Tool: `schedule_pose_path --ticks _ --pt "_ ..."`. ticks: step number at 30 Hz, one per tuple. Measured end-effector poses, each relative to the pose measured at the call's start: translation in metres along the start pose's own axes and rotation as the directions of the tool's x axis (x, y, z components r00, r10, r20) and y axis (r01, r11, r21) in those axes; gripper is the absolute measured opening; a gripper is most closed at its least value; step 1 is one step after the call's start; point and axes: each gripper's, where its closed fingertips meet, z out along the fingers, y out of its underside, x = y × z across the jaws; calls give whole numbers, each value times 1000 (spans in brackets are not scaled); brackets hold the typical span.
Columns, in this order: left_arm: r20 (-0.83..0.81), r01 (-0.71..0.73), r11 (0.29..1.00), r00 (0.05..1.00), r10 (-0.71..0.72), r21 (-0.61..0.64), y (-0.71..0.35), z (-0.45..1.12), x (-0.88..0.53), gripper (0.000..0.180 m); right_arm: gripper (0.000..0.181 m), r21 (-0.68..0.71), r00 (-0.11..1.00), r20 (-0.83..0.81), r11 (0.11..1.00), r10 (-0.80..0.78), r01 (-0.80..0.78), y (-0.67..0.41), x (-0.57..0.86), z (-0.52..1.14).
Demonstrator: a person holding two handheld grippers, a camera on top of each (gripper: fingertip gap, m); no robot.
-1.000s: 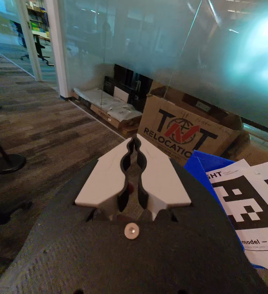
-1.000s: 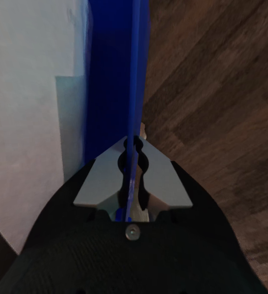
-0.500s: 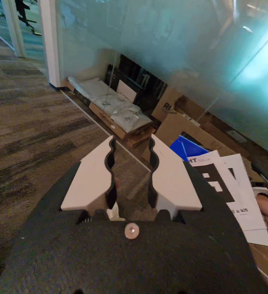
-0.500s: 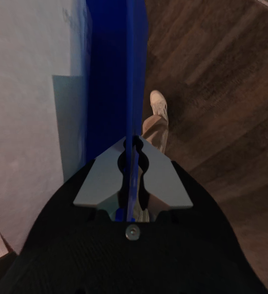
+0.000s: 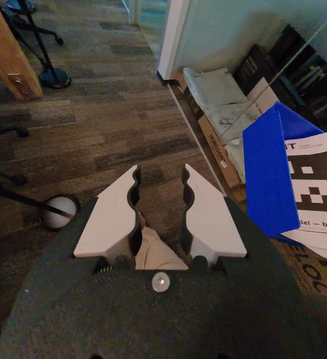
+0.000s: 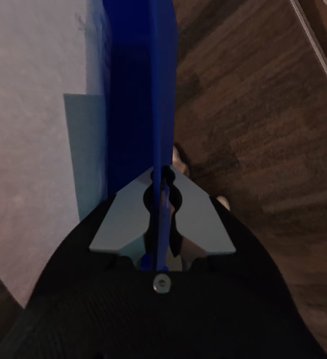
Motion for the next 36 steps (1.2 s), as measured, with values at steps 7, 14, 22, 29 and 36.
schedule_pose_path --ticks 7,14,22,29,36 --pt "-52 44 999 998 -45 -31 -137 221 -76 38 5 -39 998 -24 998 -59 58 -248 -122 133" --pt "-34 -225 974 974 226 27 -378 414 -126 50 5 -66 996 28 994 -84 86 -480 -243 285" --pt "-149 -124 992 981 124 8 -547 684 -181 48 6 -81 988 110 990 -109 118 -735 -351 485" --pt "-92 -87 996 992 87 -4 -730 867 -227 43 5 -170 966 132 955 -223 243 -954 -468 623" --pt "-41 -66 998 997 66 -10 -856 1093 -321 39 6 -168 960 147 951 -238 261 -1180 -555 781"
